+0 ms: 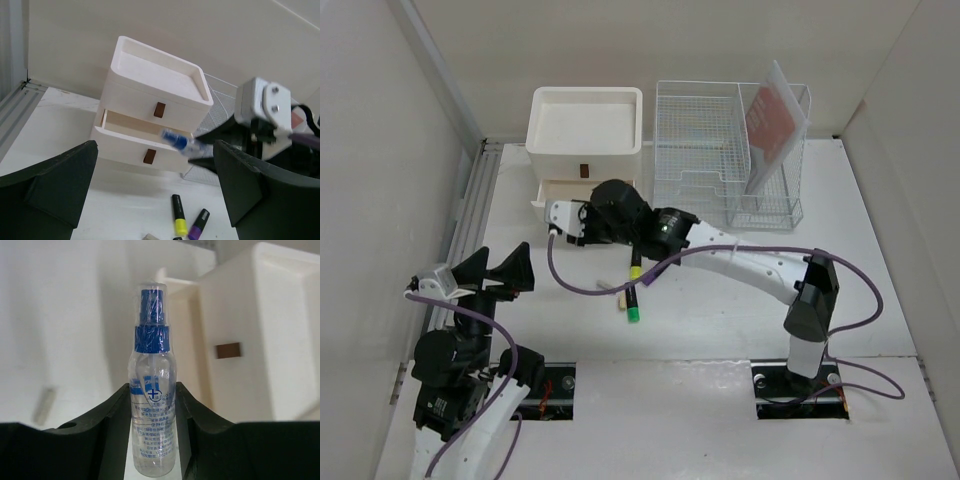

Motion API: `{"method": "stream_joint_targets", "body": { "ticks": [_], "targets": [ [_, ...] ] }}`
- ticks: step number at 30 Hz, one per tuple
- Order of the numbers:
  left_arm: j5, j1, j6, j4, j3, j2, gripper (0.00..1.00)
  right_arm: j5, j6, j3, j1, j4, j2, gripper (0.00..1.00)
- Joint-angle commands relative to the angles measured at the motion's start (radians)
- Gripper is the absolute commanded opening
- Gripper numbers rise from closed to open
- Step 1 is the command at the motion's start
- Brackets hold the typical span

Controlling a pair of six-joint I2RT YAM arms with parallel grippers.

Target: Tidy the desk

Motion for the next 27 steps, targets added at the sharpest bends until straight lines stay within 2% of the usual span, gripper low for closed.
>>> {"method": "stream_joint_targets", "body": {
  "ticks": [1, 9, 17, 27],
  "targets": [
    [-0.001, -0.003, 0.002, 0.04, -0.004, -0.02, 1.0, -0.013, -0.152, 0.126, -0.077, 0.001, 0.034, 0.0],
    [0.008, -0.003, 0.002, 0.04, -0.004, -0.02, 1.0, -0.163, -0.258, 0.461, -0.179, -0.221, 0.23, 0.0],
    [0.008, -0.003, 0.002, 0.04, -0.004, -0.029, 1.0, -0.304, -0.339, 0.491, -0.225, -0.275, 0.293, 0.0],
    [0.008, -0.003, 0.002, 0.049, -0.004, -0.029, 1.0, -0.272, -0.358, 0.51, -0.243, -0.275, 0.363, 0.0]
  ]
}}
